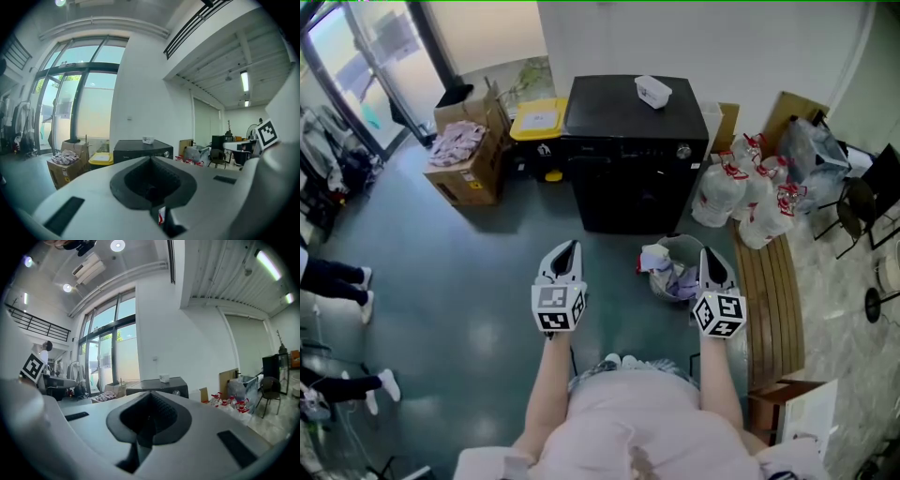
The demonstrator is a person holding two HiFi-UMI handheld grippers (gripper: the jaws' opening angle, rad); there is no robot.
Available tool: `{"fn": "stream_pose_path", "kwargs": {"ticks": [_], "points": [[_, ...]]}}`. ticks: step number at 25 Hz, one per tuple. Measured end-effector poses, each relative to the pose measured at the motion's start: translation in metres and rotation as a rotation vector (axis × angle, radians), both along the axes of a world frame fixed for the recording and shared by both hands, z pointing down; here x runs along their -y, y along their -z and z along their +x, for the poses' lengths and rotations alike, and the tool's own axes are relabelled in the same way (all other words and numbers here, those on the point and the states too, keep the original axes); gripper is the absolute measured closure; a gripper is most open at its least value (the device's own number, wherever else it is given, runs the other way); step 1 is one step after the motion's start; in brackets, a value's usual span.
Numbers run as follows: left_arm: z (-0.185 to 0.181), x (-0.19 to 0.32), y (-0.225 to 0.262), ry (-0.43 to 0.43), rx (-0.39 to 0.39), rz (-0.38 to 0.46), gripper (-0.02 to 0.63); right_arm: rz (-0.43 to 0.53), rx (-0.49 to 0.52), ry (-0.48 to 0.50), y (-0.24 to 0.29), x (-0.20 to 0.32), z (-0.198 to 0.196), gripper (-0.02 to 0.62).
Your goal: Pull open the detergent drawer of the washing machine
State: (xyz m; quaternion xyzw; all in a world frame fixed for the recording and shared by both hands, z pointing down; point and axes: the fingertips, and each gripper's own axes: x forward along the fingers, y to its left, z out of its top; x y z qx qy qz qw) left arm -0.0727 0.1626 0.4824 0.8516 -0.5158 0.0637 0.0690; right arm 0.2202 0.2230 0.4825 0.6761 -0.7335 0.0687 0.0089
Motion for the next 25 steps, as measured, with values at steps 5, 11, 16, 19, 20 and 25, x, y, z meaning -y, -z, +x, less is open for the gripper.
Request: {"fn": "stream_pose_path", "kwargs": {"ticks": [5,11,16,19,20,25], "points": [[0.004,-0.005,-0.005,-0.005,-0.004,-0.015,0.58,-0.015,0.02,0.005,-0.004,-0.005,0.002,0.58],[0.015,-0.015,-0.011,-0.047,-0.041,-0.02,0.58,-0.026,0.005,0.061,-0.008,-0.014,-0.006,0.58],[0.024,-0.022,-0.011,-0.092,-0.047,-0.024,0.577,-0.008,0.028,0.099,-0.004,-0.017,-0.014,0.58],[0.024,-0.023,-0.007,-0.112,-0.06,-0.011,0.574,0.002,0.055,0.107,-0.003,-0.016,-0.018,0.518],[0.023,-0.024,-0.006,-0.114,-0.065,-0.007,0.569,0.005,0.067,0.107,-0.003,-0.016,-0.019,0.483],[0.018,-0.028,-0.008,-0.128,-0.079,-0.011,0.386,0.019,0.112,0.089,-0.004,-0.017,-0.021,0.327]]}}
